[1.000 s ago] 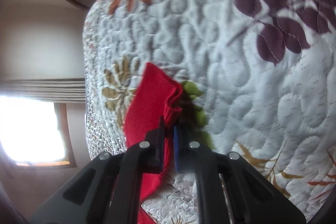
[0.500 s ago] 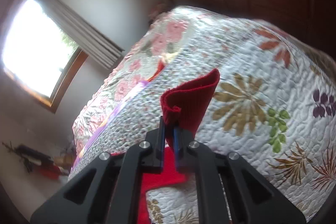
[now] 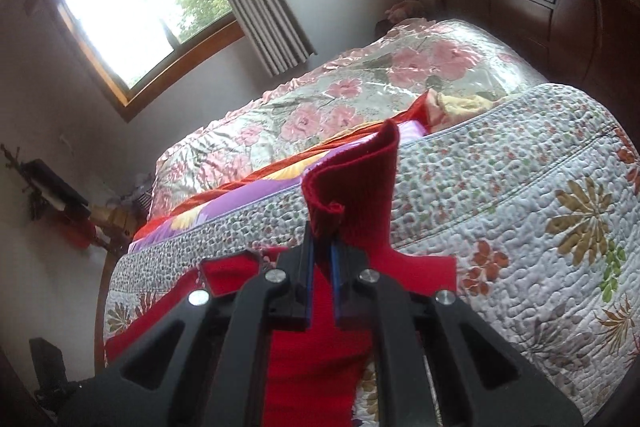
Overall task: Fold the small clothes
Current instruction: 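Lay the sleeve across the sweater chest and open the right gripper, then grasp the folded sleeve cuff with the left gripper, straighten it, release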
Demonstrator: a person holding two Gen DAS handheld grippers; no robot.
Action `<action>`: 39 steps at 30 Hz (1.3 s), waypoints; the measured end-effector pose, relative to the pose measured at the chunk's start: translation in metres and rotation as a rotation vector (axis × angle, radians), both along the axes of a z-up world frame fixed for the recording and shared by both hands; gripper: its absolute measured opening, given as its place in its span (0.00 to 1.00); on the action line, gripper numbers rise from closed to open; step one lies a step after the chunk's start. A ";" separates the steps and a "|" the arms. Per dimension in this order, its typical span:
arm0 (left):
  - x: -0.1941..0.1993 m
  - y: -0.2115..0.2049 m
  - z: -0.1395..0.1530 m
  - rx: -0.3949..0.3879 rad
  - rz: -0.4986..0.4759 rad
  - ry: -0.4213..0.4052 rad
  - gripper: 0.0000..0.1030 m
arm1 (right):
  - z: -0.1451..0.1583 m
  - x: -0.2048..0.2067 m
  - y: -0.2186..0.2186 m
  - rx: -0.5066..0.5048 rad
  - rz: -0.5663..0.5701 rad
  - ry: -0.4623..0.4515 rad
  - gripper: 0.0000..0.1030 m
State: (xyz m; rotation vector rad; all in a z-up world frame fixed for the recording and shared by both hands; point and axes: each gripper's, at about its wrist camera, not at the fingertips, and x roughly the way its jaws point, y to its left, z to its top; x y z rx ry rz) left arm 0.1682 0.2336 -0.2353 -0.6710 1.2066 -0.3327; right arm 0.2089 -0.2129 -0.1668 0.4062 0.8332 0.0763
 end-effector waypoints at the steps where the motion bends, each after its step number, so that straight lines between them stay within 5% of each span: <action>1: 0.007 0.003 0.001 -0.005 -0.015 -0.009 0.96 | -0.006 0.005 0.018 -0.005 0.020 0.010 0.05; 11: 0.077 0.014 -0.019 -0.047 -0.165 -0.045 0.96 | -0.119 0.037 0.171 -0.067 0.195 0.182 0.05; 19: 0.124 0.011 -0.096 -0.171 -0.193 0.053 0.96 | -0.238 0.030 0.268 -0.236 0.314 0.358 0.06; 21: 0.131 0.006 -0.116 -0.234 -0.186 0.083 0.96 | -0.253 0.023 0.276 -0.265 0.335 0.386 0.18; 22: 0.134 0.004 -0.125 -0.264 -0.185 0.098 0.96 | -0.256 0.019 0.278 -0.271 0.343 0.388 0.21; 24: 0.143 -0.004 -0.144 -0.339 -0.169 0.137 0.96 | -0.252 0.009 0.283 -0.282 0.371 0.379 0.41; 29: 0.159 -0.030 -0.181 -0.418 -0.158 0.220 0.96 | -0.233 -0.024 0.267 -0.222 0.351 0.398 0.45; 34: 0.174 -0.069 -0.202 -0.368 -0.227 0.264 0.96 | -0.219 -0.070 0.241 -0.155 0.309 0.442 0.46; 39: 0.178 -0.096 -0.217 -0.236 -0.266 0.315 0.96 | -0.212 -0.099 0.226 -0.099 0.266 0.479 0.50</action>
